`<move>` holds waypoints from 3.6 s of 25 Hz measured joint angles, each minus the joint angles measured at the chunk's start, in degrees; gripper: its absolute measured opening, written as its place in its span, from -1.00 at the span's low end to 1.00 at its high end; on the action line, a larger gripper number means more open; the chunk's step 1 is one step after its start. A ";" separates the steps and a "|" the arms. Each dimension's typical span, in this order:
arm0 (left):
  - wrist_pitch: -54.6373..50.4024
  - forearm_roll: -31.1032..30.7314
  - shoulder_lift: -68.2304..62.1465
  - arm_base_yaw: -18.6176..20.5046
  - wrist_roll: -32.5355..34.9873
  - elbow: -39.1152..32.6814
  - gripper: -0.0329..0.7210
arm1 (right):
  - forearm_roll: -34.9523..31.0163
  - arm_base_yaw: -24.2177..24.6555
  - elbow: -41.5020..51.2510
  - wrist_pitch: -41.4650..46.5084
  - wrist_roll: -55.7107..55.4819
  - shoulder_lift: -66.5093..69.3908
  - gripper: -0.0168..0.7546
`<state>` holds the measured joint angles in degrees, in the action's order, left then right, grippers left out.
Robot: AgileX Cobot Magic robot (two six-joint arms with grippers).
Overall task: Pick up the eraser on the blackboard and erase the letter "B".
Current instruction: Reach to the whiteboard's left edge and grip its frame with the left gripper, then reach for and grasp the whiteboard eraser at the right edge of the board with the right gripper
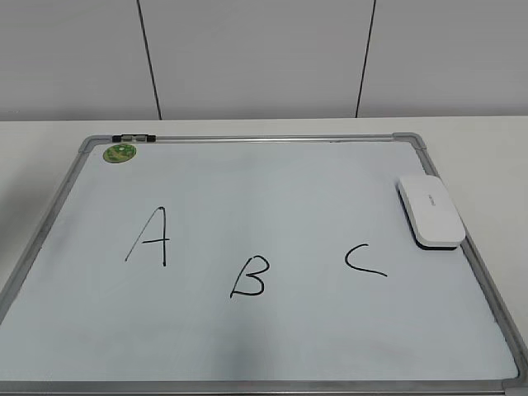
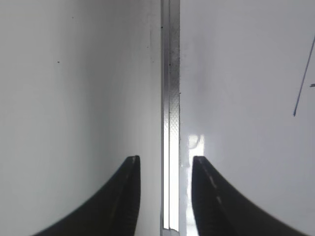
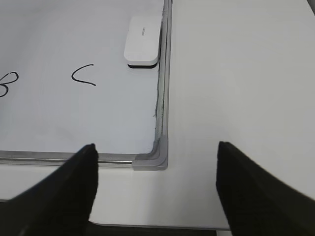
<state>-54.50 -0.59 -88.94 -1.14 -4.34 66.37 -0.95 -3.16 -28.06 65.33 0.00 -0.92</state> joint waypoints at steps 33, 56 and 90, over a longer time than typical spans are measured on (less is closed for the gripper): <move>2.98 0.02 -26.79 0.00 0.00 14.44 -0.22 | 0.00 0.00 0.00 0.00 0.00 0.00 0.48; 3.54 0.24 -33.12 0.00 0.00 16.18 -0.47 | 0.00 0.00 0.00 0.10 0.00 0.00 0.48; 3.19 0.05 -33.14 0.00 -0.26 16.52 -0.85 | -0.48 0.00 0.00 0.10 0.00 0.00 0.48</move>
<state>-51.31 -0.54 -122.08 -1.14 -4.60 82.89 -1.43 -3.16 -28.06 65.43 0.00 -0.92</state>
